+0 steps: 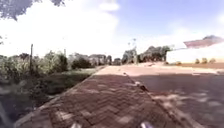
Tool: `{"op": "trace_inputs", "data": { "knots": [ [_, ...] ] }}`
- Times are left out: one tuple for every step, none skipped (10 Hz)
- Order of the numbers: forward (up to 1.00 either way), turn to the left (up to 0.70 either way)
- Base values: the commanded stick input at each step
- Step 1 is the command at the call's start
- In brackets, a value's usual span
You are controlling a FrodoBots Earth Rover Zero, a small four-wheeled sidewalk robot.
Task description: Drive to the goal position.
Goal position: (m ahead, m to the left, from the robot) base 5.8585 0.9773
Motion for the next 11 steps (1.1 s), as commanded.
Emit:
{"op": "trace_inputs", "data": {
  "knots": [
    [0.70, 0.00],
    [0.70, 0.00],
    [0.70, 0.00],
    [0.70, 0.00],
    [0.70, 0.00],
    [0.70, 0.00],
    [0.70, 0.00],
    [0.70, 0.00],
    [0.70, 0.00],
    [0.70, 0.00],
    [0.70, 0.00]
  ]
}}
